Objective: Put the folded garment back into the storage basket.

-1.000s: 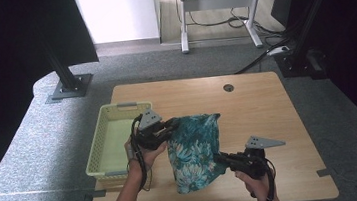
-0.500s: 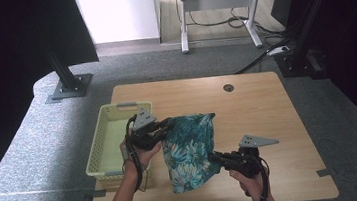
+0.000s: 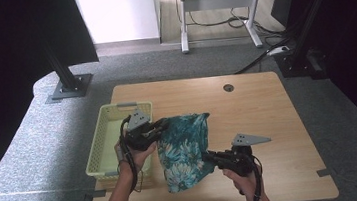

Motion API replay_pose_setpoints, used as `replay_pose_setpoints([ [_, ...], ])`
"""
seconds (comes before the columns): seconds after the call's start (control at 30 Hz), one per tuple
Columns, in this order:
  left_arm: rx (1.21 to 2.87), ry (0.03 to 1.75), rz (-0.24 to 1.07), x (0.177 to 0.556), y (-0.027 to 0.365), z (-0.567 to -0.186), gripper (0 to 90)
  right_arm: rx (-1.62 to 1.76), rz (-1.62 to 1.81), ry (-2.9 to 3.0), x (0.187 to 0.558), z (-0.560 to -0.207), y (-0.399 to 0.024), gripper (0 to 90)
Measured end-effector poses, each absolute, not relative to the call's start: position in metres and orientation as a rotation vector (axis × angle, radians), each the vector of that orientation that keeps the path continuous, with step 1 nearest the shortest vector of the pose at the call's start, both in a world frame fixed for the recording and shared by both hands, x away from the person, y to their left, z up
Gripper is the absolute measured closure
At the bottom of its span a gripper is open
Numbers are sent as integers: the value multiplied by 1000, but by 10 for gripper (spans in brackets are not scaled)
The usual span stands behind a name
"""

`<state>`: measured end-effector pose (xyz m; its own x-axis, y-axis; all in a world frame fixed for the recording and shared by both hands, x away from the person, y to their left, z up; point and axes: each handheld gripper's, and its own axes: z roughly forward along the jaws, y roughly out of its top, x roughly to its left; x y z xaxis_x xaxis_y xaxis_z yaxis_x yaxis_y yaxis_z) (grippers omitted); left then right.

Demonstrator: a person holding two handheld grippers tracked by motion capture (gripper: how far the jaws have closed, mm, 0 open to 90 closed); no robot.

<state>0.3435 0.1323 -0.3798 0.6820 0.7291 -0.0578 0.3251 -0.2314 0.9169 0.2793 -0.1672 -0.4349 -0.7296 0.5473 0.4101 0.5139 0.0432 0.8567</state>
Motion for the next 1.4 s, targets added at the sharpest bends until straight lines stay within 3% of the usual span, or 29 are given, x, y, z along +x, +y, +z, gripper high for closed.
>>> replay_pose_setpoints([
  [1.4, 1793, 861, 524, 345, 165, -360, 814, 1091, 1870, 2275, 297, -418, -127, 838],
])
